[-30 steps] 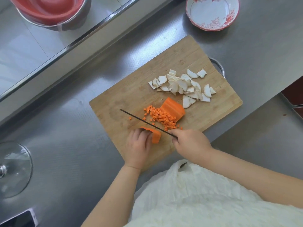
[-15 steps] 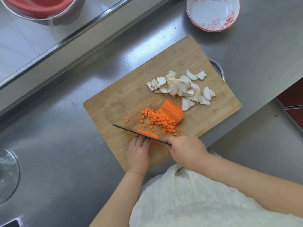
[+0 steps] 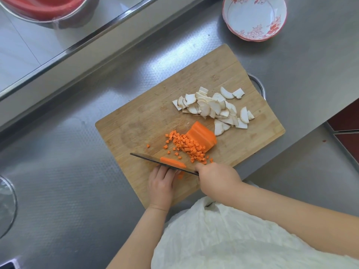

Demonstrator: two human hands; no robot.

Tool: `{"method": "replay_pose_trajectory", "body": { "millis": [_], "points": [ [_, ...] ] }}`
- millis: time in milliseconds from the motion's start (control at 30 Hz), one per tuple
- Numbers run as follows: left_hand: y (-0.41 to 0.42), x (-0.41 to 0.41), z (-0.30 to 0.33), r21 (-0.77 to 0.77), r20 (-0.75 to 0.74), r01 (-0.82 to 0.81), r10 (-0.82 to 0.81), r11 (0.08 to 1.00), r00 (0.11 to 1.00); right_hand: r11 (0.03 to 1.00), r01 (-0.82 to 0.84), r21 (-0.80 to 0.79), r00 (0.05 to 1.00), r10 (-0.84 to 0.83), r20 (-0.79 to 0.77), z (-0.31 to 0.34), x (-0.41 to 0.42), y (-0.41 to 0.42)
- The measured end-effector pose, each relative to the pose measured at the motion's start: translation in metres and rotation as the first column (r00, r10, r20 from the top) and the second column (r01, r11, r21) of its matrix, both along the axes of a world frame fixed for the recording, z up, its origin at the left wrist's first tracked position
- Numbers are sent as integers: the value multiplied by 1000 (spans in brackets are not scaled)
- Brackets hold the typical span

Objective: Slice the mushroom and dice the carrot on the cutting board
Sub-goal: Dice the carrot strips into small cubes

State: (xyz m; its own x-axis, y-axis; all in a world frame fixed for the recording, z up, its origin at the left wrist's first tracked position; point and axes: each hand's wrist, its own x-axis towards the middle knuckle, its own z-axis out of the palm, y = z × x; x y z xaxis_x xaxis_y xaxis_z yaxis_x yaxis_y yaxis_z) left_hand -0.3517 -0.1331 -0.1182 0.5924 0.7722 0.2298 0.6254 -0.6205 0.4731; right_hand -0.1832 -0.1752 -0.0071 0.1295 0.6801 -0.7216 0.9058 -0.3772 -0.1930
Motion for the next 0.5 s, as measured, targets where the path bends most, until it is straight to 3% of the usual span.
{"method": "replay_pose_trajectory", "body": {
  "millis": [200, 500],
  "points": [
    [-1, -1, -5, 7, -13, 6, -6, 1000, 1000, 994, 17, -110, 1000, -19, -25, -3, -3, 9],
    [-2, -6, 2, -55, -11, 52, -53, 997, 999, 988, 101, -114, 993, -107, -48, -5, 4, 6]
  ]
}}
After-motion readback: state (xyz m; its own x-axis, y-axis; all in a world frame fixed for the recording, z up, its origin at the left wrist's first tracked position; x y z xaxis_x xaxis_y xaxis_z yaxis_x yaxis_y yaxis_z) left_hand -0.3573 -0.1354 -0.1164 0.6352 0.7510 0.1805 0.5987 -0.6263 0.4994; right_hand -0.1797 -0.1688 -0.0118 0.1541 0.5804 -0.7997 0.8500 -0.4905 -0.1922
